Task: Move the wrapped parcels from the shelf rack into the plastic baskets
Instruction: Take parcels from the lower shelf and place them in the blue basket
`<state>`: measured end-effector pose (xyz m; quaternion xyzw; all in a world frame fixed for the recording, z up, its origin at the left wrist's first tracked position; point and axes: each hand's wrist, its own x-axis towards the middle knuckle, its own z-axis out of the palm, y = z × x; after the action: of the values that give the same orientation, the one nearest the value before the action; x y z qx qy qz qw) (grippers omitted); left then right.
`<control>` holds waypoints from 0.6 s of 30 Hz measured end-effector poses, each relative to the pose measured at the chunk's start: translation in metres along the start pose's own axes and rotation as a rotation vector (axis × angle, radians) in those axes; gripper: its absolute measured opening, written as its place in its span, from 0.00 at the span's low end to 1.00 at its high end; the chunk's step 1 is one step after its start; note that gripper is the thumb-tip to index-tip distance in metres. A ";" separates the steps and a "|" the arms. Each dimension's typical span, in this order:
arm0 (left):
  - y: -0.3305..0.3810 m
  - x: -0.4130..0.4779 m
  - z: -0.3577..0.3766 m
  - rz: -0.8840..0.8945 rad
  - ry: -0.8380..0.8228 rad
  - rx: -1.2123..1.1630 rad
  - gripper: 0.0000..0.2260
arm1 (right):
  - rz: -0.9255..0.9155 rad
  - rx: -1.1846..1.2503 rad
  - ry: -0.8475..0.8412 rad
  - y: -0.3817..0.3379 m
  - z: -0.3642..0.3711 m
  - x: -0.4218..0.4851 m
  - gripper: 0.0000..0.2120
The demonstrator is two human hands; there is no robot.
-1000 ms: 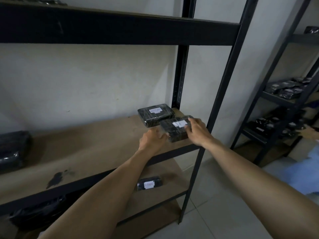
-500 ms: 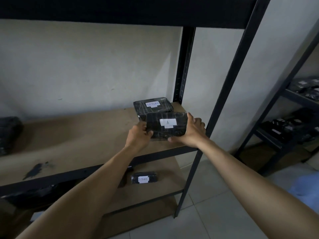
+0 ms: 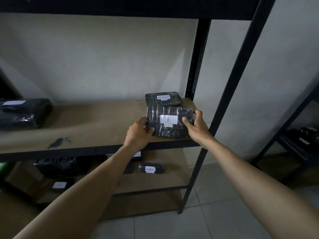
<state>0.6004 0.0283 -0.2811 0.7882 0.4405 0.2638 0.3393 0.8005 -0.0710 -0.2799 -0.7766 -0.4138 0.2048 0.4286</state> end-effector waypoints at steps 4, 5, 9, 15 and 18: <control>-0.013 -0.027 -0.012 0.054 0.109 0.074 0.17 | -0.093 0.041 0.020 -0.010 0.009 -0.020 0.25; -0.018 -0.037 -0.018 0.073 0.155 0.086 0.18 | -0.099 0.088 0.015 -0.012 0.014 -0.023 0.25; -0.049 -0.077 -0.051 0.113 0.261 0.204 0.21 | -0.089 0.279 -0.028 -0.025 0.045 -0.037 0.23; -0.099 -0.132 -0.114 0.036 0.366 0.354 0.18 | -0.132 0.364 -0.115 -0.050 0.106 -0.068 0.18; -0.127 -0.159 -0.145 -0.016 0.409 0.390 0.18 | -0.206 0.337 -0.137 -0.071 0.142 -0.095 0.20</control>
<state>0.3566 -0.0187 -0.3057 0.7655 0.5483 0.3251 0.0875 0.6176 -0.0578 -0.3017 -0.6316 -0.4792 0.2787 0.5420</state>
